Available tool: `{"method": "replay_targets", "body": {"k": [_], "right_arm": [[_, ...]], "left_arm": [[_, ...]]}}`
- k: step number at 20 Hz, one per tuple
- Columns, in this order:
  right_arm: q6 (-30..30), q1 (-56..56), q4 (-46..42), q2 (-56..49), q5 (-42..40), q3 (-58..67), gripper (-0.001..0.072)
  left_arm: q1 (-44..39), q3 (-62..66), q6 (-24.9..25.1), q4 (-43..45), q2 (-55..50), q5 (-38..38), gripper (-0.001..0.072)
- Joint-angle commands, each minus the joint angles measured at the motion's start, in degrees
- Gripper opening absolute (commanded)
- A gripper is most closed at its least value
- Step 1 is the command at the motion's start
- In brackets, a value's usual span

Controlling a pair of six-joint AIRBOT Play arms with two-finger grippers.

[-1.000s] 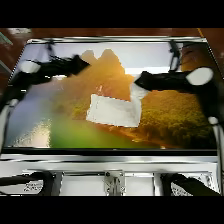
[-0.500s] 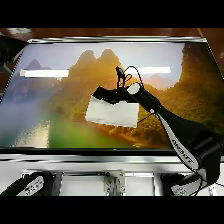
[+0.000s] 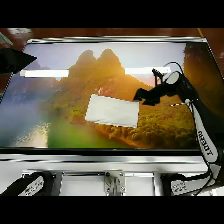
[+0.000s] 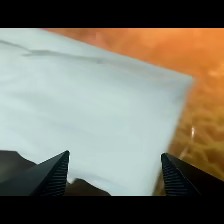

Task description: Fold the shirts.

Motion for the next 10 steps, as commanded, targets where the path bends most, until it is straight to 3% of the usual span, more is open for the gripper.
{"method": "replay_targets", "body": {"k": [1, 7, 8, 9, 10], "right_arm": [[-0.2, -5.1, 1.0, -1.6, 3.5, -5.4, 0.069], [-3.9, 0.4, 12.2, -10.0, -2.4, -6.4, 0.0687], [-4.1, 1.3, 12.3, -10.7, -3.1, -6.4, 0.0587], [-5.0, 2.0, 12.1, -10.8, -4.1, -6.3, 0.0258], [-7.0, 2.1, 12.2, -10.5, -5.0, -5.8, 0.007]], "left_arm": [[-0.2, 0.0, -0.3, 0.7, -0.2, -0.3, 0.0033], [-0.2, 0.0, -0.7, 0.7, -0.2, -0.2, 0.0034], [-0.2, 0.0, -0.8, 0.7, -0.2, -0.2, 0.0033], [-0.2, 0.0, -0.8, 0.7, -0.2, -0.1, 0.0034], [-0.2, 0.0, -1.6, 0.7, -0.2, 0.1, 0.0033]]}}
